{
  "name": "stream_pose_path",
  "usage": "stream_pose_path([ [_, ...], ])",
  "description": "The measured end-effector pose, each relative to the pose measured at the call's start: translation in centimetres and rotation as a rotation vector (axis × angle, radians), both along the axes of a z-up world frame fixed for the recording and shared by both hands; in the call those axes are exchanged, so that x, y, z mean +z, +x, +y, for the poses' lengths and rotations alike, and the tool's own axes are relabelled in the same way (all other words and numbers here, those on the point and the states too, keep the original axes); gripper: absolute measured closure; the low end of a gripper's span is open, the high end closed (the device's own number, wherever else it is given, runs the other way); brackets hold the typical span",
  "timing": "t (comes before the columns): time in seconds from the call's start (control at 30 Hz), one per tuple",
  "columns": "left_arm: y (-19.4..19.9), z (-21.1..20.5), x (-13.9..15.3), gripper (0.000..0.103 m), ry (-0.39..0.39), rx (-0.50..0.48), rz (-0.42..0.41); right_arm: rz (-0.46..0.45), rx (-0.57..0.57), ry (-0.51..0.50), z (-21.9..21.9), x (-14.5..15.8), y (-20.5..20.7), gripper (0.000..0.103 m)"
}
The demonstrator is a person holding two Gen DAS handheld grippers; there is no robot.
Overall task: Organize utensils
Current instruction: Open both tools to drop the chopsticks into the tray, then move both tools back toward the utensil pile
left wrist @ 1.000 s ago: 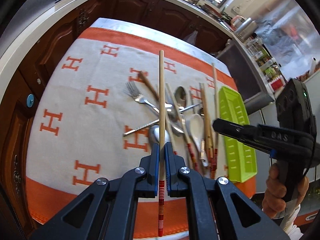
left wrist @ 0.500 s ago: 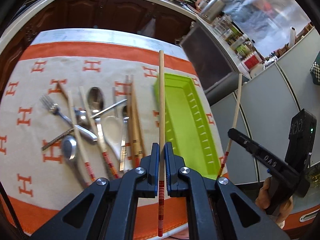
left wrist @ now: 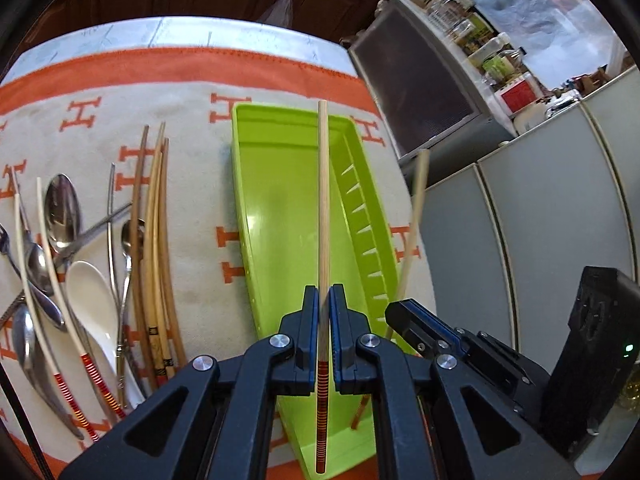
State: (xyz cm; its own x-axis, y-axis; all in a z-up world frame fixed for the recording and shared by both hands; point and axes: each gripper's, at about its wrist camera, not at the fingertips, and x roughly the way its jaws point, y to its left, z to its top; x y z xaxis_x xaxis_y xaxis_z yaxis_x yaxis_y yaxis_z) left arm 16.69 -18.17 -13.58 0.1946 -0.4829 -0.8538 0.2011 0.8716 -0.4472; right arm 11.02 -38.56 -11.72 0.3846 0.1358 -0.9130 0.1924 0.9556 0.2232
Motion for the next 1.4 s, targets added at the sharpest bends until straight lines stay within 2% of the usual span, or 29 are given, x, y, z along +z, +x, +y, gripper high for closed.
stream_pose_path([
  [0.07, -0.1, -0.3, -1.0, 0.099, 0.012, -0.001, 0.021, -0.001, -0.020, 0.030, -1.3, -0.6, 0.0, 0.092],
  [0.13, -0.4, -0.5, -1.7, 0.099, 0.026, -0.006, 0.039, -0.016, -0.038, 0.029, -2.1, -0.7, -0.1, 0.081],
  [0.23, -1.1, -0.5, -1.8, 0.086, 0.055, -0.014, 0.035, -0.046, -0.080, 0.019, -1.9, -0.6, 0.1, 0.078],
  [0.27, -1.5, -0.3, -1.5, 0.083, 0.067, -0.010, 0.016, -0.054, -0.091, 0.025, -1.9, -0.1, -0.1, 0.078],
  [0.43, -3.2, 0.8, 0.7, 0.077, 0.120, -0.020, -0.076, -0.079, -0.117, 0.037, -1.9, 1.6, -1.3, 0.078],
  [0.5, -4.1, 1.2, 1.7, 0.071, 0.156, -0.025, -0.131, -0.087, -0.113, 0.030, -0.5, 2.0, -1.8, 0.078],
  [0.57, -4.9, 1.8, 2.5, 0.060, 0.173, -0.021, -0.165, -0.089, -0.107, 0.024, 0.5, 2.2, -2.4, 0.078],
  [0.77, -7.1, 4.2, 4.5, 0.059, 0.232, 0.012, -0.257, -0.089, -0.062, 0.034, 2.9, 2.5, -3.8, 0.078],
  [1.1, -10.1, 9.1, 5.6, 0.055, 0.262, 0.076, -0.299, -0.108, 0.016, 0.002, 7.3, 4.7, -6.6, 0.078],
  [1.4, -11.7, 11.6, 6.2, 0.054, 0.262, 0.115, -0.320, -0.113, 0.073, -0.013, 10.5, 6.1, -7.9, 0.078],
])
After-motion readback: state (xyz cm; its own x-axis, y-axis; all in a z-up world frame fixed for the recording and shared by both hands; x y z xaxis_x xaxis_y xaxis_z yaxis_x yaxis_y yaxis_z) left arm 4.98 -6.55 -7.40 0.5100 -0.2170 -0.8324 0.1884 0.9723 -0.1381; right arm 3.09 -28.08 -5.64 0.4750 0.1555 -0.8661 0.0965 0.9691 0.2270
